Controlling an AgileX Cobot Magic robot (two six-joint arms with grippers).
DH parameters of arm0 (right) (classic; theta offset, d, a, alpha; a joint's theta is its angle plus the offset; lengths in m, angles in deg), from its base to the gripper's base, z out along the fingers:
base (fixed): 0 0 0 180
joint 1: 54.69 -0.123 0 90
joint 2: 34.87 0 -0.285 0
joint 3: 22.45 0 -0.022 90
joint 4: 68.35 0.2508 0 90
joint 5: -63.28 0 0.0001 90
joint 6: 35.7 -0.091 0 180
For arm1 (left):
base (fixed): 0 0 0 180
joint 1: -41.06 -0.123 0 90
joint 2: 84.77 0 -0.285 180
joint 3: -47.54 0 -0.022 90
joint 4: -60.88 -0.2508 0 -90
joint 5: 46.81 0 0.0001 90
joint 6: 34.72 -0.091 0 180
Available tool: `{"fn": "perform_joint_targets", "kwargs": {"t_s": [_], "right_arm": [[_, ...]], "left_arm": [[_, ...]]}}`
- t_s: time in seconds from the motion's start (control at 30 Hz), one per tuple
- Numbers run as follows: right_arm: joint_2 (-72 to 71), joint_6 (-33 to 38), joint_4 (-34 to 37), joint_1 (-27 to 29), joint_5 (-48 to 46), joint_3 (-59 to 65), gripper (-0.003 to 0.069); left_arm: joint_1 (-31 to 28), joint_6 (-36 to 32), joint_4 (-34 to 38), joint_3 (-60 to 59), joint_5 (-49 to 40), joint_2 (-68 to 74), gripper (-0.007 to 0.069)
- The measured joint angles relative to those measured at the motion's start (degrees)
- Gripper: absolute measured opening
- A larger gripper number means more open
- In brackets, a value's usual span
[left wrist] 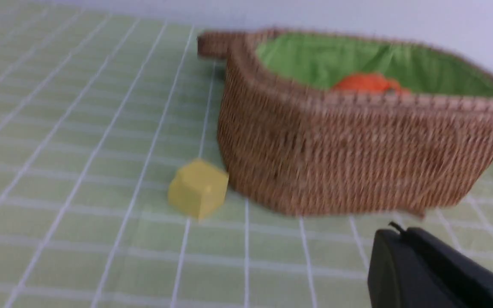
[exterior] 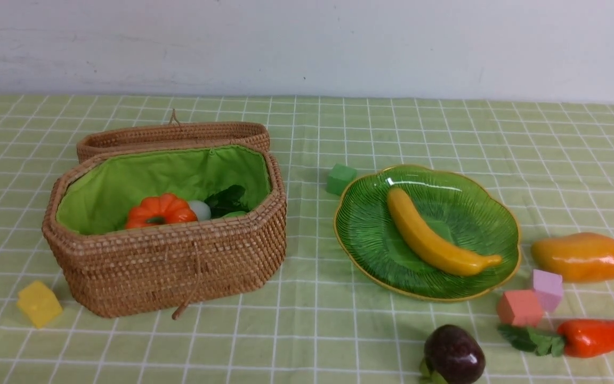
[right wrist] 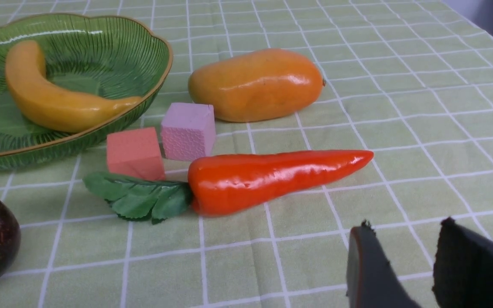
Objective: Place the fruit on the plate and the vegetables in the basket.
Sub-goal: Use the right arm to grab a mangosteen and put it into the right plate
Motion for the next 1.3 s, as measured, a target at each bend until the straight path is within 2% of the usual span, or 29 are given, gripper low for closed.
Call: {"fn": "perform_joint_targets", "kwargs": {"t_s": [0.1, 1.0, 1.17, 1.3], "right_arm": [[0.00, 0.00, 0.00, 0.00, 0.00, 0.00, 0.0242], [0.00, 0.00, -0.54, 0.00, 0.21, 0.00, 0.0242], [0.00, 0.00, -1.56, 0.00, 6.49, 0.42, 0.0242], [0.00, 0.00, -1.51, 0.00, 17.11, 0.42, 0.0242]], "left_arm": [[-0.02, 0.69, -0.54, -2.32, -4.11, 0.00, -0.0013], [-0.02, 1.23, -0.56, -2.54, -3.21, 0.00, -0.0001], [-0.02, 1.23, -0.49, -2.54, -3.21, 0.00, 0.0003], [-0.02, 1.23, -0.49, -2.54, -3.16, 0.00, 0.0005]]}}
